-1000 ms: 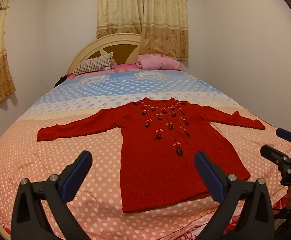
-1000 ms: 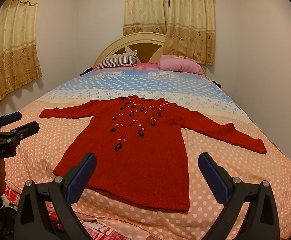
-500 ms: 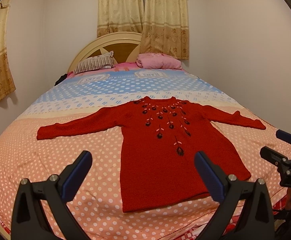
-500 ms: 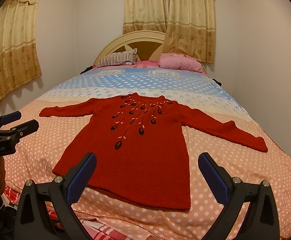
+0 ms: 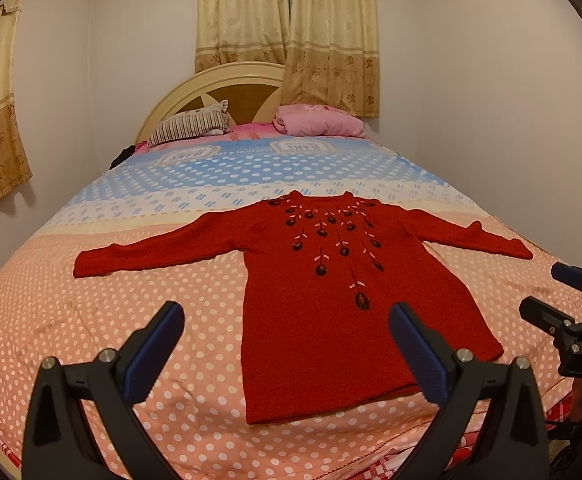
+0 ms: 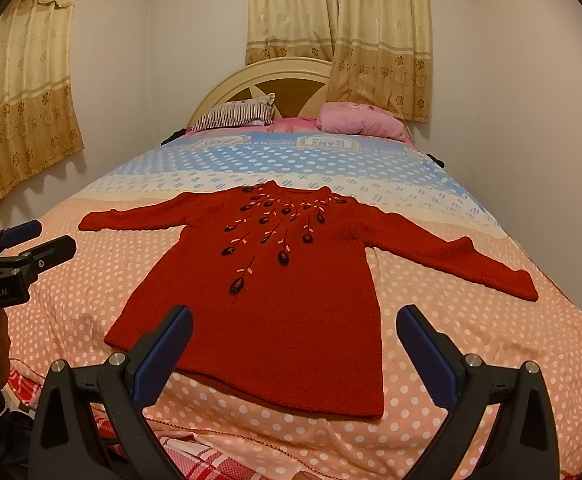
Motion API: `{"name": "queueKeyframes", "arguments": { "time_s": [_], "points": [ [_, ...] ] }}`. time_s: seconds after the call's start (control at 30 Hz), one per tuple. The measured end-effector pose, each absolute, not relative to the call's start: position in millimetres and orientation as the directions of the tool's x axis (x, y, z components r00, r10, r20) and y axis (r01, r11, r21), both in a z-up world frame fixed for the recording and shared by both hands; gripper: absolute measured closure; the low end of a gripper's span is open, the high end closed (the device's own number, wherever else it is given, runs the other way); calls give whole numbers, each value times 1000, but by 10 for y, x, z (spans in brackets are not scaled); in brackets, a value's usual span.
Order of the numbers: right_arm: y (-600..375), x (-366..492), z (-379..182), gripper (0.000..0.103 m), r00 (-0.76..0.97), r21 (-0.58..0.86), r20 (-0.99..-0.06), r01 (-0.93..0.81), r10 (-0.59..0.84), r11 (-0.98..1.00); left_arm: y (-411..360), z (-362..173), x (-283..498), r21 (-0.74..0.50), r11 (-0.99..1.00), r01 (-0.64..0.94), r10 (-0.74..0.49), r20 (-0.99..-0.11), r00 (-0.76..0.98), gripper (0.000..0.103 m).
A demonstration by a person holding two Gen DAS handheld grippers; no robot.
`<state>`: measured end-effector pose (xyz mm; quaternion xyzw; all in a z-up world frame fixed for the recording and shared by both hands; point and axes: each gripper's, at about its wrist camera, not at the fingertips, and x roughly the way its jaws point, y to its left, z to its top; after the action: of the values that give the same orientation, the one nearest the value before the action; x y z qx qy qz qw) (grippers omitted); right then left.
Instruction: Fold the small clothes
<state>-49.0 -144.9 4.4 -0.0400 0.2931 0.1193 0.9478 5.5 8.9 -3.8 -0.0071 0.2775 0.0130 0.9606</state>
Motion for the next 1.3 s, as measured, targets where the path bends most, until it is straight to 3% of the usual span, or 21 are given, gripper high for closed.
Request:
{"name": "queueKeyframes", "arguments": {
  "time_s": [1.3],
  "points": [
    [-1466,-423,-29,1,783,-5,-589,-251,200,968,167,-122,101,-12,999,-34,22,-546,838,0]
  ]
}}
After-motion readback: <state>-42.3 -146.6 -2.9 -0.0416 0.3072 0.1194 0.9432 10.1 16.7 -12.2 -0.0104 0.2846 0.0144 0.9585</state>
